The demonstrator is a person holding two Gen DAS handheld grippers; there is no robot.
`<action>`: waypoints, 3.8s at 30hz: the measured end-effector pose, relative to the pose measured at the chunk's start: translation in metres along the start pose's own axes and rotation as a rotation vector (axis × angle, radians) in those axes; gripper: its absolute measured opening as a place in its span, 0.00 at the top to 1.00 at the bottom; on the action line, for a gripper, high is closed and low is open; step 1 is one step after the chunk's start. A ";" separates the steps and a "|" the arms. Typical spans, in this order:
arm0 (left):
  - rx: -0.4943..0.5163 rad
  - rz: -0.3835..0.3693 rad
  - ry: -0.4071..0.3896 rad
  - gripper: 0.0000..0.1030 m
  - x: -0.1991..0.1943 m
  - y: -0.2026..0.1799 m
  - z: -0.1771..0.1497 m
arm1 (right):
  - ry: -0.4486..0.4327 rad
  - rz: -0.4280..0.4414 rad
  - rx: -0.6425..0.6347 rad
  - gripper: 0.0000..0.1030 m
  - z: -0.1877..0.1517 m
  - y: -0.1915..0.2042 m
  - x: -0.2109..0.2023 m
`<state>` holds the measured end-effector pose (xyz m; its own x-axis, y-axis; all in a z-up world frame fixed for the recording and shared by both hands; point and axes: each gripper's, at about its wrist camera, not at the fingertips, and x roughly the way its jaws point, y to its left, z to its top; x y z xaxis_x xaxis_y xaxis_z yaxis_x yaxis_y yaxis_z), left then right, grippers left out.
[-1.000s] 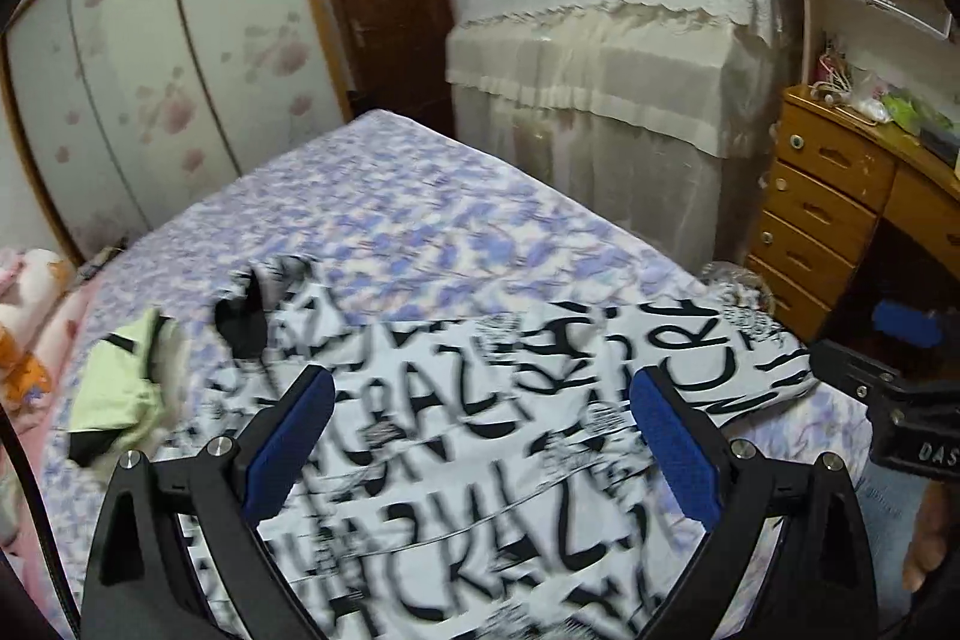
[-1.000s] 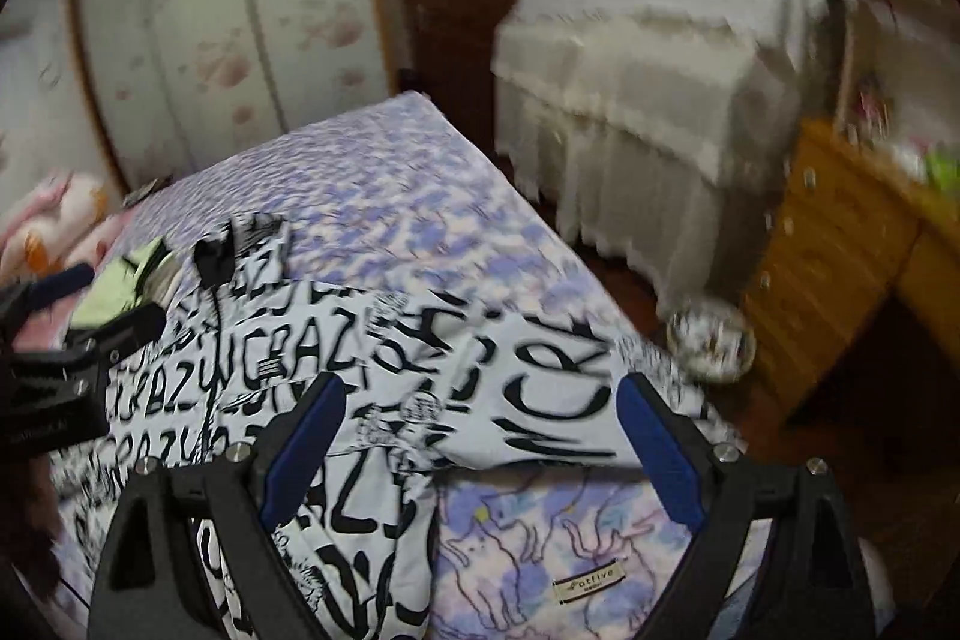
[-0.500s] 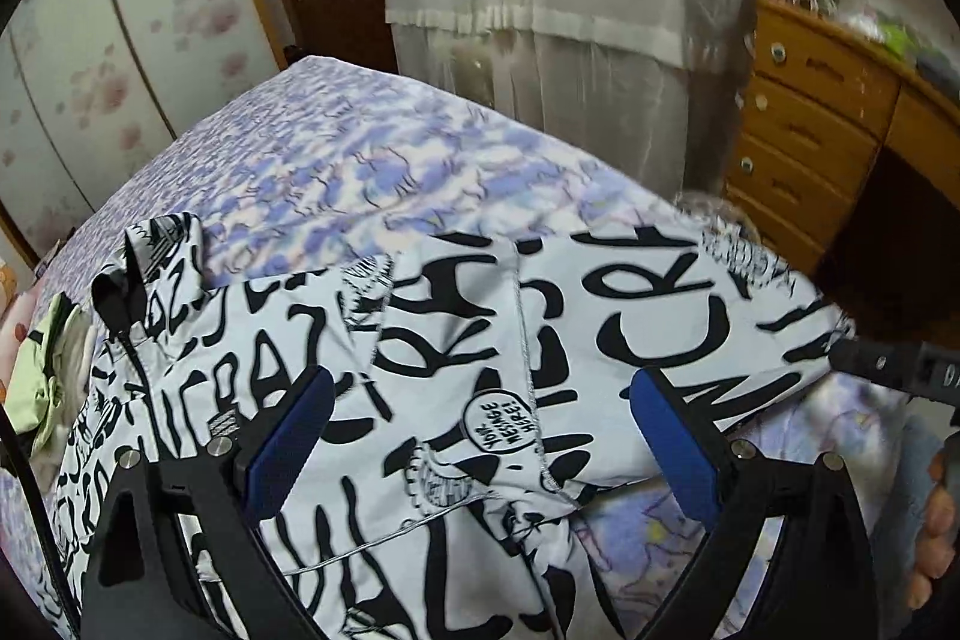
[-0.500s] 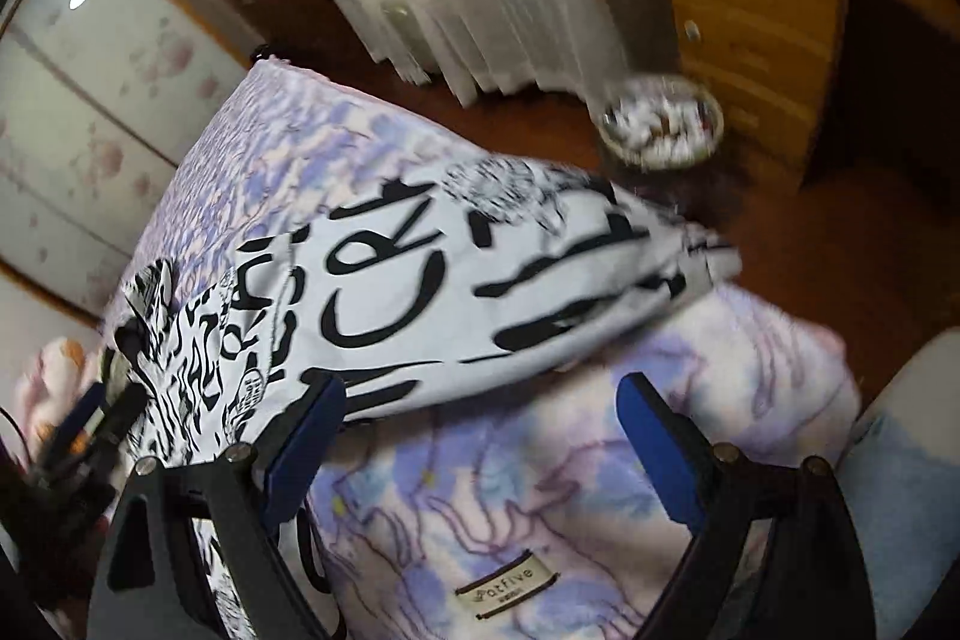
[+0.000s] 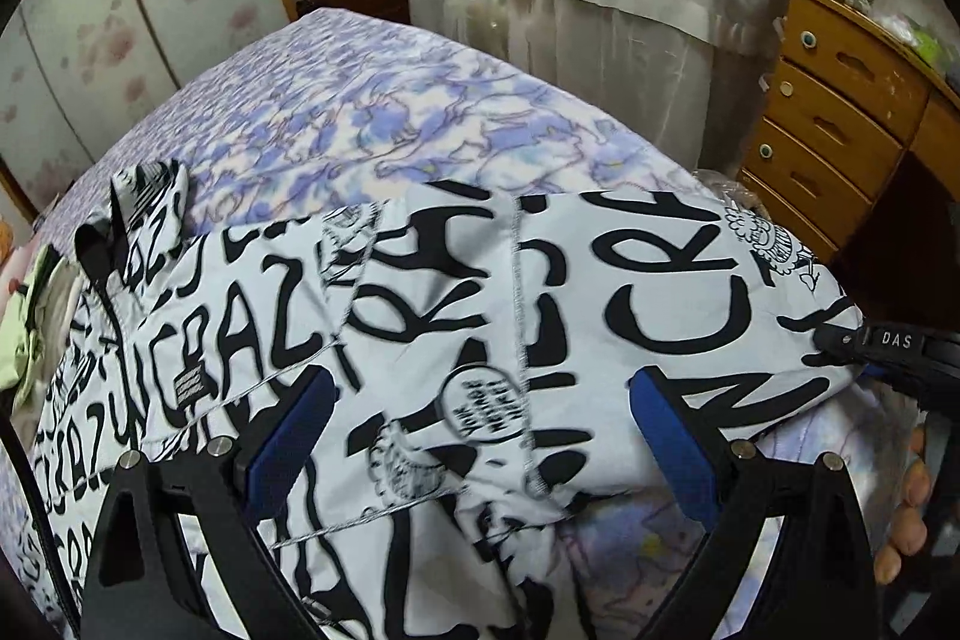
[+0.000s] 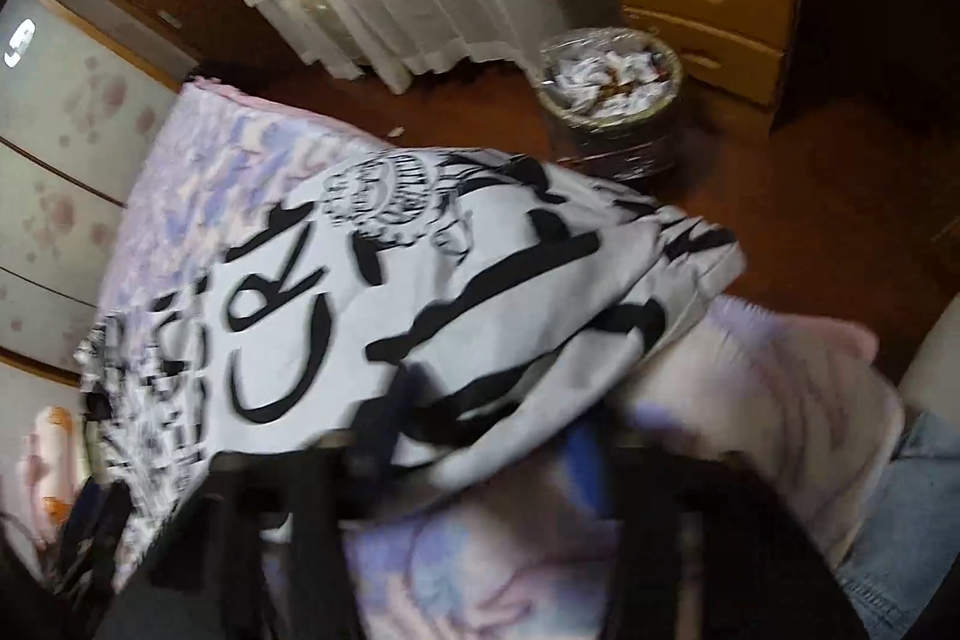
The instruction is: Fold large clothes
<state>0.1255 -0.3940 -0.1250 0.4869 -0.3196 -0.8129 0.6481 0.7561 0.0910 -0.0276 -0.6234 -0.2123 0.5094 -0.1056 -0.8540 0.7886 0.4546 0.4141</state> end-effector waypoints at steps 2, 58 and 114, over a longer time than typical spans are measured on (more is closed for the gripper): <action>-0.021 0.007 0.005 0.05 -0.005 0.012 -0.003 | -0.072 0.001 -0.021 0.92 0.002 0.010 -0.016; 0.054 -0.013 0.160 0.05 0.046 0.071 -0.046 | 0.165 0.332 -0.683 0.69 -0.164 0.153 -0.043; -0.546 0.037 0.034 0.74 0.019 0.404 -0.082 | 0.154 0.087 -0.720 0.94 -0.040 0.305 0.104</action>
<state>0.3486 -0.0477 -0.1503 0.4786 -0.2757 -0.8336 0.2282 0.9558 -0.1851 0.2521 -0.4607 -0.1872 0.4644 0.0585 -0.8837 0.2990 0.9289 0.2186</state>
